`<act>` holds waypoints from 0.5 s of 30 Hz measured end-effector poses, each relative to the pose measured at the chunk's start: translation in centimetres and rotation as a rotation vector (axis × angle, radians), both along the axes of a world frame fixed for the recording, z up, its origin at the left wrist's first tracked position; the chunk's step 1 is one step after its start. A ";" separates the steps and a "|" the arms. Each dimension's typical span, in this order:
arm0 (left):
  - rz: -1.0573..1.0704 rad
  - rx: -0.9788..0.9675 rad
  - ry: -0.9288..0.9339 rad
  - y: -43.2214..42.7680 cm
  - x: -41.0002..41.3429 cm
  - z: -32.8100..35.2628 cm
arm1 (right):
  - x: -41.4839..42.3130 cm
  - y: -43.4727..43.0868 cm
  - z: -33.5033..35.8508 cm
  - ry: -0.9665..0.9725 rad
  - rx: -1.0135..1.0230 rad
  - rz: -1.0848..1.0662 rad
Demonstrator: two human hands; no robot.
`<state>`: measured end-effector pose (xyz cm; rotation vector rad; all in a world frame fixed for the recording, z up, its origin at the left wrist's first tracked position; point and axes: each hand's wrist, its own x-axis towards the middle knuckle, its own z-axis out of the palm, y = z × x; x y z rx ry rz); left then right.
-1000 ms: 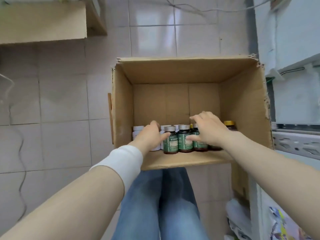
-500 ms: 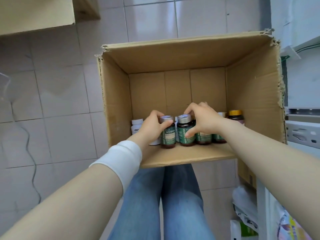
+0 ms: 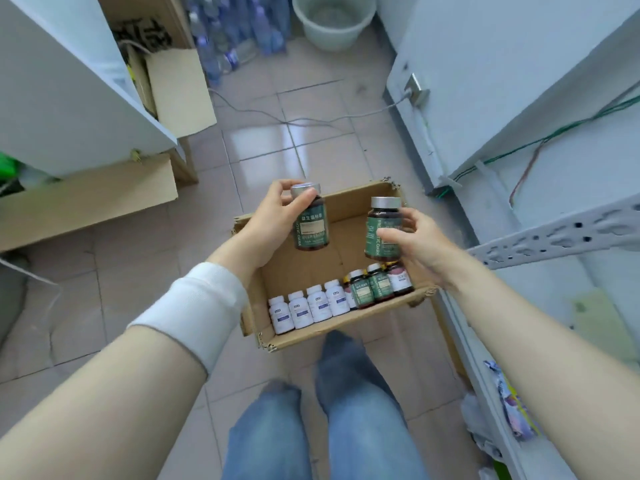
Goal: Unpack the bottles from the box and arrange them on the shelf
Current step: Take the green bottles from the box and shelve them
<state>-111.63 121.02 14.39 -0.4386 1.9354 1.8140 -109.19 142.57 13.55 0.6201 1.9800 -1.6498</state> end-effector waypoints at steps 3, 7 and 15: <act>-0.096 0.077 0.065 0.8 1.3 6.1 | 4.2 0.2 6.1 0.066 -0.146 -0.234; -0.250 0.166 0.116 2.6 4.3 12.4 | 11.1 -0.1 12.6 0.176 -0.262 -0.398; -0.606 0.305 0.249 9.3 13.1 23.8 | 25.3 1.6 23.3 0.376 -0.414 -0.674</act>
